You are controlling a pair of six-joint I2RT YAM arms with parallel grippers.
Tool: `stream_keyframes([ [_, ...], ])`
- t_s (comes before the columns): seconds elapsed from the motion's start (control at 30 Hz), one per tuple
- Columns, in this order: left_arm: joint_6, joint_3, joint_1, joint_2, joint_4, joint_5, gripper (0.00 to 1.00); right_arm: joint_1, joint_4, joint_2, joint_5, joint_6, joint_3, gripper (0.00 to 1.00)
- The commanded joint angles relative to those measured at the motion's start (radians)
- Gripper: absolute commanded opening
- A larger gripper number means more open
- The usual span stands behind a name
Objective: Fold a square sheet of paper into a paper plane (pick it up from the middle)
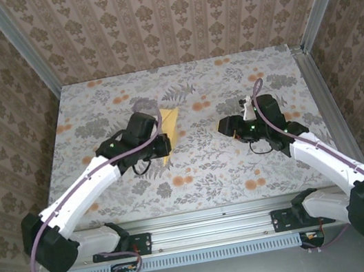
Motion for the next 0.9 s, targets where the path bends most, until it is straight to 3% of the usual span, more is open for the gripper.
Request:
stream_keyframes([
  [0.0,0.102,0.115,-0.055,0.099,-0.413,-0.398,0.08,-0.013,-0.060,-0.001,0.013,-0.057,0.022,0.54],
  [0.17,0.046,0.234,-0.150,0.285,-0.567,-0.631,0.09,-0.045,-0.077,0.005,0.004,-0.079,0.023,0.55],
  [0.3,0.010,0.303,-0.237,0.456,-0.605,-0.682,0.09,-0.080,-0.088,-0.004,-0.009,-0.088,0.018,0.56],
  [0.53,0.048,0.392,-0.348,0.663,-0.495,-0.605,0.12,-0.127,-0.111,-0.006,-0.038,-0.115,0.024,0.58],
  [0.87,0.127,0.384,-0.419,0.757,-0.270,-0.366,0.23,-0.202,-0.187,0.002,-0.051,-0.181,0.055,0.59],
])
